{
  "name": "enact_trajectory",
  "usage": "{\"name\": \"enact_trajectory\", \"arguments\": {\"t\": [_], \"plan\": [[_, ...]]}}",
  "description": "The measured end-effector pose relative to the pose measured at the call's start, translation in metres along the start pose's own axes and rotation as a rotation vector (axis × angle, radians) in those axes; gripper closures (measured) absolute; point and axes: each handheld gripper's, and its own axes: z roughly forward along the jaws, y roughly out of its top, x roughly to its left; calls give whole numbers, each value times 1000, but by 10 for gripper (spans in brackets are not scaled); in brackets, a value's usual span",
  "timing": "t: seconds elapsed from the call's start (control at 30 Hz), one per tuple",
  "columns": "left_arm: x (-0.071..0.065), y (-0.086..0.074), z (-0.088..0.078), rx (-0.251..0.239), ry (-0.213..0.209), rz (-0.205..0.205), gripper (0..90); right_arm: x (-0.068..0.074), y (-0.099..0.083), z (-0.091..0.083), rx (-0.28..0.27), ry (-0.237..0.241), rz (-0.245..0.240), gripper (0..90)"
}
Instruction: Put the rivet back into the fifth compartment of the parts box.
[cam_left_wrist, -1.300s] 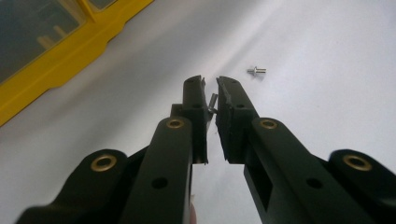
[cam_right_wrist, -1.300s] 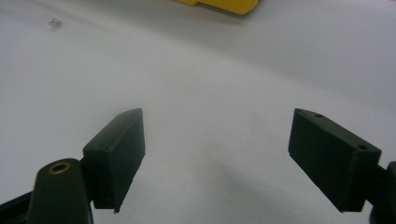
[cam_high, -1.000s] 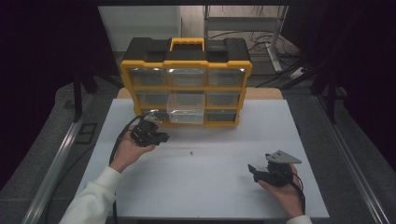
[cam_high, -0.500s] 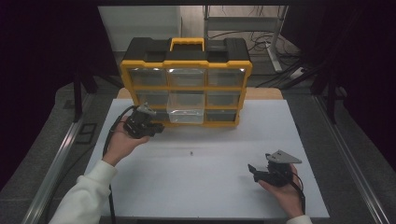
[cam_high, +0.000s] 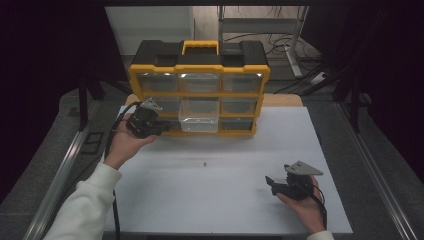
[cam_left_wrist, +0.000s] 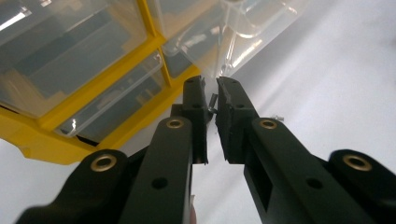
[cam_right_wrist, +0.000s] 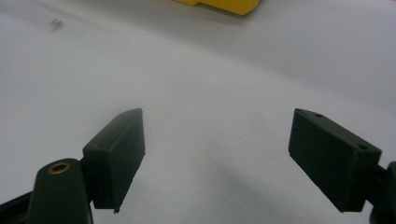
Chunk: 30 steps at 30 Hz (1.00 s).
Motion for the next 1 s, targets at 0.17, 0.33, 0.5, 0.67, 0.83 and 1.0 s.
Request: {"name": "enact_trajectory", "arguments": {"t": [0.17, 0.33, 0.5, 0.67, 0.83, 1.0], "plan": [[0, 2, -1, -5, 3, -1, 828, 0, 0, 0, -1, -3, 1, 194], [1, 5, -3, -9, 7, -1, 829, 0, 0, 0, -1, -4, 1, 194], [2, 9, -5, -15, 15, -2, 829, 0, 0, 0, 0, -2, 1, 194], [3, 16, -9, -23, 19, -4, 829, 0, 0, 0, -1, -3, 2, 194], [1, 26, -12, -34, 23, 3, 828, 0, 0, 0, -1, -1, 0, 194], [-2, 36, -13, -44, 19, 11, 828, 0, 0, -1, -3, 1, 4, 194]]}}
